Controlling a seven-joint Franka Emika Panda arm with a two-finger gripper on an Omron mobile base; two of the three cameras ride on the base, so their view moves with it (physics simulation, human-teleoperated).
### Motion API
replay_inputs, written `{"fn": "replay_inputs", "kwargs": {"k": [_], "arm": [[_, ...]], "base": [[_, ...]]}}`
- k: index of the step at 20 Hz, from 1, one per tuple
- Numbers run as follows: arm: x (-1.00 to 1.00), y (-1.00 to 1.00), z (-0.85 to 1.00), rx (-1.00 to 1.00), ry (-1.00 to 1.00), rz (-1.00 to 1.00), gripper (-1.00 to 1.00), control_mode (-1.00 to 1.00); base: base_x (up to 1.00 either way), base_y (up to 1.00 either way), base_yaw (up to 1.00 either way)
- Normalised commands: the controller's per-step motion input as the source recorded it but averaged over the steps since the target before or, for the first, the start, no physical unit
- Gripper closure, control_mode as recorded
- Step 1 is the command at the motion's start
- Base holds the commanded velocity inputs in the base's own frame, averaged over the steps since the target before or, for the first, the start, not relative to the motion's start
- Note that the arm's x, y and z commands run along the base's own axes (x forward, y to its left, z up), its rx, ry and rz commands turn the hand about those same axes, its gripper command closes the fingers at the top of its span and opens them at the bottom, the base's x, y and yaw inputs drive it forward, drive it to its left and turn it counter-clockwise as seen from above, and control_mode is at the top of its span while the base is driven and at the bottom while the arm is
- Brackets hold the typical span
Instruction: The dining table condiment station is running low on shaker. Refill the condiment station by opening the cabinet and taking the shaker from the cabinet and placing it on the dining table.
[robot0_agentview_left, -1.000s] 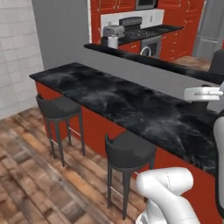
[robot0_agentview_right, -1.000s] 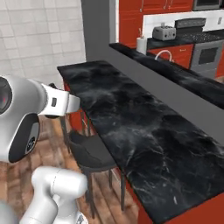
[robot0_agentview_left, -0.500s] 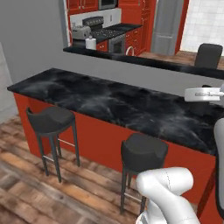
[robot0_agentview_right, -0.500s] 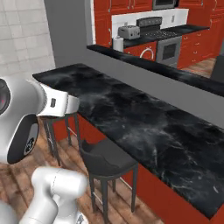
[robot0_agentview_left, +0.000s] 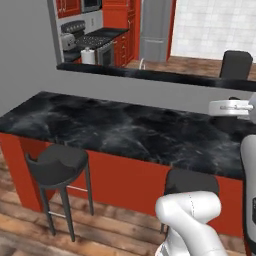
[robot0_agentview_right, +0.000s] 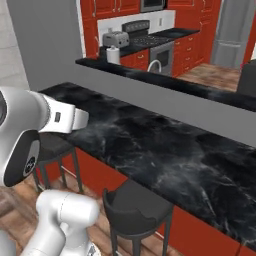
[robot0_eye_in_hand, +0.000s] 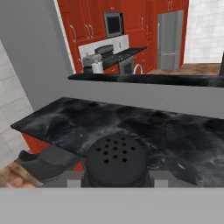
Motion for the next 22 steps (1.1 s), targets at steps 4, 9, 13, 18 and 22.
{"fn": "replay_inputs", "kwargs": {"k": [4, 9, 13, 18, 22], "arm": [[0.0, 0.0, 0.0, 0.0, 0.0, 0.0, 1.0, 1.0], [0.0, 0.0, 0.0, 0.0, 0.0, 0.0, 1.0, 1.0], [0.0, 0.0, 0.0, 0.0, 0.0, 0.0, 1.0, 1.0], [0.0, 0.0, 0.0, 0.0, 0.0, 0.0, 1.0, 1.0], [0.0, 0.0, 0.0, 0.0, 0.0, 0.0, 1.0, 1.0]], "base": [[0.83, 0.05, -0.3], [0.79, 0.0, -0.27], [0.8, 0.0, -0.24], [0.81, -0.13, -0.17], [0.65, -0.37, -0.03]]}}
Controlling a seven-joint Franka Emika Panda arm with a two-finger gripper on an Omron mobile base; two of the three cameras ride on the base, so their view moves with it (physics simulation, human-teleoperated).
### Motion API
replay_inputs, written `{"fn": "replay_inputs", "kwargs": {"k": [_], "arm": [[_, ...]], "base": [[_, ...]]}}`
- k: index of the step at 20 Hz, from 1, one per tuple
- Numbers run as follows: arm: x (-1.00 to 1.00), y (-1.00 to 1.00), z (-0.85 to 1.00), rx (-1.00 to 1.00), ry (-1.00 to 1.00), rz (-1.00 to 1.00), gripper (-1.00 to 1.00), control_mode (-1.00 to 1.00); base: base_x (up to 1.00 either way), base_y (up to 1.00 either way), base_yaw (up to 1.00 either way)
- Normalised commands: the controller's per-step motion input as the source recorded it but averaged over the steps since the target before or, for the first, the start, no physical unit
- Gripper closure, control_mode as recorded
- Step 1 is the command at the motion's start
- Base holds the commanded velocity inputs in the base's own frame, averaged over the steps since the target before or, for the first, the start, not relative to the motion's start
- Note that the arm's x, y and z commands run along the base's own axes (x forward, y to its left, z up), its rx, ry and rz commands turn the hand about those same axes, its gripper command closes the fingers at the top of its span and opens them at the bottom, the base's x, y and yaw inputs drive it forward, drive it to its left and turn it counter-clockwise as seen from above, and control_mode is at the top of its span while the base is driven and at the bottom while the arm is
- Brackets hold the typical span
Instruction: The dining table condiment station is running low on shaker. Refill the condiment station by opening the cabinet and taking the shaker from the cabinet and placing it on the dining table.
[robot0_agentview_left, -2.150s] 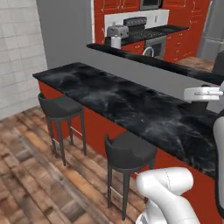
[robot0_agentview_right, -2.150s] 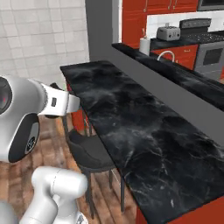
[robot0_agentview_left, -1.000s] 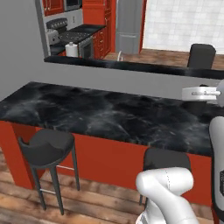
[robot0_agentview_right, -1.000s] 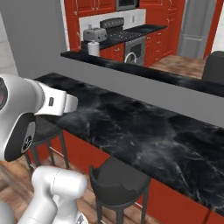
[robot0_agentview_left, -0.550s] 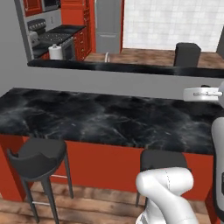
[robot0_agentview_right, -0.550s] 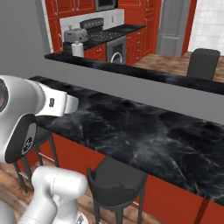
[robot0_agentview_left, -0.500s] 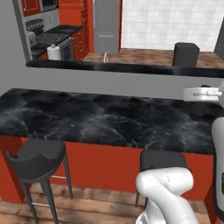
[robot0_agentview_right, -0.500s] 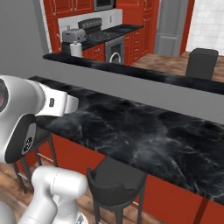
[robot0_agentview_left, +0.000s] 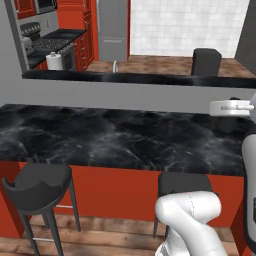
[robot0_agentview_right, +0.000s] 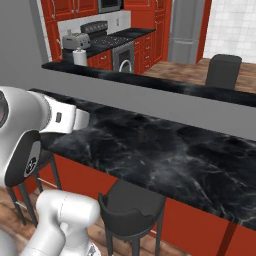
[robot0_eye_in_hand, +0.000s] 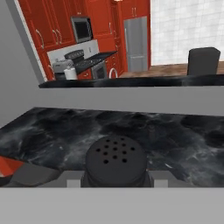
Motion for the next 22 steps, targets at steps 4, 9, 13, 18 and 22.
{"fn": "replay_inputs", "kwargs": {"k": [4, 9, 13, 18, 22], "arm": [[0.0, 0.0, 0.0, 0.0, 0.0, 0.0, 1.0, 1.0], [0.06, -0.06, 0.0, 0.0, 0.0, 0.03, 1.0, -1.0], [0.0, 0.0, 0.0, 0.0, 0.0, 0.0, 1.0, -1.0], [0.25, -0.05, -0.07, 0.0, 0.0, 0.01, 1.0, -1.0], [0.48, -0.33, -0.25, 0.0, 0.0, 0.14, 1.0, -1.0]], "base": [[0.45, -0.36, 0.0], [0.0, 0.0, 0.0], [0.0, 0.0, 0.0], [0.0, 0.0, 0.0], [0.0, 0.0, 0.0]]}}
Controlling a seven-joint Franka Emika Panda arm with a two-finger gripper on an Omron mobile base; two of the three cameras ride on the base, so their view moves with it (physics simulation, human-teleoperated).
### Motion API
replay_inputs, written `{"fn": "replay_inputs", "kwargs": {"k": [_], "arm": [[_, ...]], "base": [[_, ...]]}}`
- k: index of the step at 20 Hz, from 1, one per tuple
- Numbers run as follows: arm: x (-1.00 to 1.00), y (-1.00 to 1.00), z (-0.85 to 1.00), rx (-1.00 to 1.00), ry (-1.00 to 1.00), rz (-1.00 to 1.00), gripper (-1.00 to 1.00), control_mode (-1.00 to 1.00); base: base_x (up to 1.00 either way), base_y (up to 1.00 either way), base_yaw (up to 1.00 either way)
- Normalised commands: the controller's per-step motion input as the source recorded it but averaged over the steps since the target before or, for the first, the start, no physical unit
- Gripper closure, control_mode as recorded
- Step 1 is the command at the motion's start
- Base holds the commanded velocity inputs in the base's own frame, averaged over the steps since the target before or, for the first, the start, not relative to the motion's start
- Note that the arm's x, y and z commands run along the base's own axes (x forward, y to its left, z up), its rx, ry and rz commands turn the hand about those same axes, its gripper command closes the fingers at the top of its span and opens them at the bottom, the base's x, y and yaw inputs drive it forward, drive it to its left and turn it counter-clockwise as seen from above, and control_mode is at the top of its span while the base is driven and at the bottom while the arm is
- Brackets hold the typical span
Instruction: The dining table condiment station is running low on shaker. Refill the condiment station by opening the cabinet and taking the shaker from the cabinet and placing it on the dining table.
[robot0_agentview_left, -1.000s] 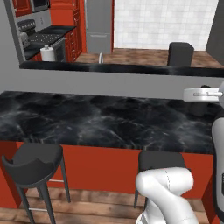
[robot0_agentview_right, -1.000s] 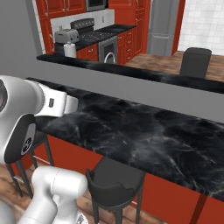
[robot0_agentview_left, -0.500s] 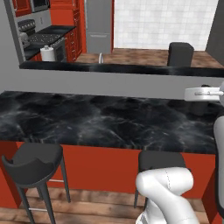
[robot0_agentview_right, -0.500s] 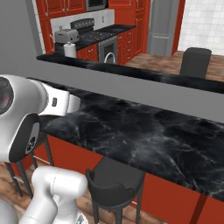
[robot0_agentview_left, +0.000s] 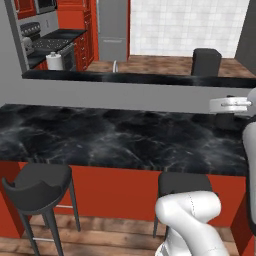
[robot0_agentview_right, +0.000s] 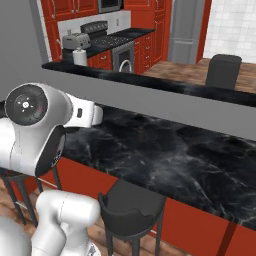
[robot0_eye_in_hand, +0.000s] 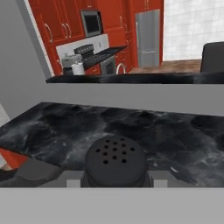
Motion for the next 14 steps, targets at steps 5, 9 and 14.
{"fn": "replay_inputs", "kwargs": {"k": [5, 9, 14], "arm": [[0.57, -0.55, -0.31, 0.01, 0.02, 0.21, 1.0, -1.0], [0.6, -0.59, -0.38, 0.0, 0.06, 0.08, 1.0, -1.0], [0.59, -0.42, -0.38, 0.0, 0.01, 0.08, 1.0, -1.0]], "base": [[0.0, 0.0, 0.0], [0.0, 0.0, 0.0], [0.0, 0.0, 0.0]]}}
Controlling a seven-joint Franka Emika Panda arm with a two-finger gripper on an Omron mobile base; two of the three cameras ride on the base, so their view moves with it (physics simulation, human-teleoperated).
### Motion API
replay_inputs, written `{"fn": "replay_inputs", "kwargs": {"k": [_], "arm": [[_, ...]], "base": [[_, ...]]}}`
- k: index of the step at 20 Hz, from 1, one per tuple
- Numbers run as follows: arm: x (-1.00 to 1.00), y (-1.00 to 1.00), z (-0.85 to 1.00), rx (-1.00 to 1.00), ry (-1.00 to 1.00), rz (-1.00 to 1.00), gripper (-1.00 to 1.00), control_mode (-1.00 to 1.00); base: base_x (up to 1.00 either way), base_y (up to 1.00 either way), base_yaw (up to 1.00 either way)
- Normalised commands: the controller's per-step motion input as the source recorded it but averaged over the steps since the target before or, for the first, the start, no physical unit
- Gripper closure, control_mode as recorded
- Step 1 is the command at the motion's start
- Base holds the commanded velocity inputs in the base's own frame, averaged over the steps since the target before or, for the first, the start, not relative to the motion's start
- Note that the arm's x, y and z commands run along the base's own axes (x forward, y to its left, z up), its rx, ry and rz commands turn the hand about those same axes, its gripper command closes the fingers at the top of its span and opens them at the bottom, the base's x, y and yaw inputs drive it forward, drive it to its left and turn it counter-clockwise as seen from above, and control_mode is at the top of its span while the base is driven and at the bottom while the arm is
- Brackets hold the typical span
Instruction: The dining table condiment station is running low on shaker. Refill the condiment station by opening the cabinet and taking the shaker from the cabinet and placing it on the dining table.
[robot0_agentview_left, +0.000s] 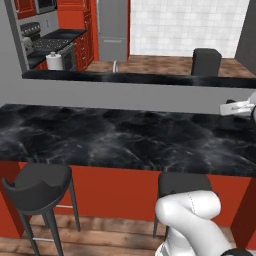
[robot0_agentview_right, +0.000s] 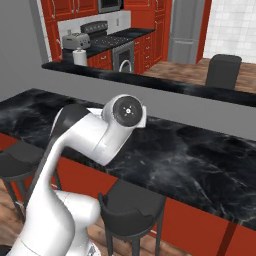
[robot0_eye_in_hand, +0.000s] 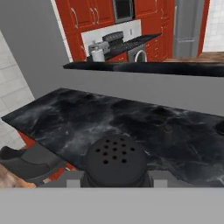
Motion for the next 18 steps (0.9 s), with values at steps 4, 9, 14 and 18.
{"fn": "replay_inputs", "kwargs": {"k": [4, 9, 14, 18], "arm": [[0.66, -0.46, -0.39, 0.0, 0.0, 0.04, 1.0, -1.0], [0.54, -0.36, -0.51, 0.0, 0.0, 0.04, 1.0, -1.0], [0.56, -0.2, -0.58, 0.0, -0.02, 0.0, 1.0, -1.0], [0.53, -0.18, -0.38, 0.0, -0.03, 0.0, 1.0, -1.0]], "base": [[0.0, 0.0, 0.0], [0.0, 0.0, 0.0], [0.0, 0.0, 0.0], [0.0, 0.0, 0.0]]}}
